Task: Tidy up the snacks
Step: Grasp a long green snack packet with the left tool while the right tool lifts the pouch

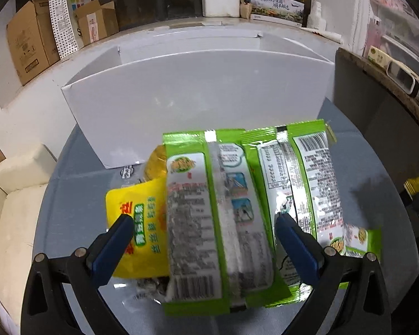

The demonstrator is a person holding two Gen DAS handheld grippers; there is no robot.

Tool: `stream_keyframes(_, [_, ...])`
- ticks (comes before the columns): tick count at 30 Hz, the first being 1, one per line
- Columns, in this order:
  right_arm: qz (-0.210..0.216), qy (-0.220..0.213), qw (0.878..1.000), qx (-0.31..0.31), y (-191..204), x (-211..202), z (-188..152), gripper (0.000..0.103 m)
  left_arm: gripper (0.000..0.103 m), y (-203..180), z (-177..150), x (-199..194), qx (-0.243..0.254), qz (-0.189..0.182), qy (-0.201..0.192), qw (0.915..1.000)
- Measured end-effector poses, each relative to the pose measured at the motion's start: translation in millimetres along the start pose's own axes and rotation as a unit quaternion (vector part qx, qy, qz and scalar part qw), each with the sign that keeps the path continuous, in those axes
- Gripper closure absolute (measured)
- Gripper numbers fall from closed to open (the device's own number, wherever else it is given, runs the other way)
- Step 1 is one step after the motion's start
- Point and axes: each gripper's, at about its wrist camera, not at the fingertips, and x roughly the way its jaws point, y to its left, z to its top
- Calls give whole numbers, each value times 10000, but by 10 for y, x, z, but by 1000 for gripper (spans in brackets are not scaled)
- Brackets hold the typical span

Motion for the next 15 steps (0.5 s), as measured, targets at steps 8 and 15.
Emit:
stream_keyframes(8, [96,4,9999,31,26,-11,-18,65,14,149,42,-2,-72,-189,36,9998])
stream_keyframes(15, [146,-31,9999,-59,125,-60,-8,65,31,227,52,-100,-355,-611,9,9975])
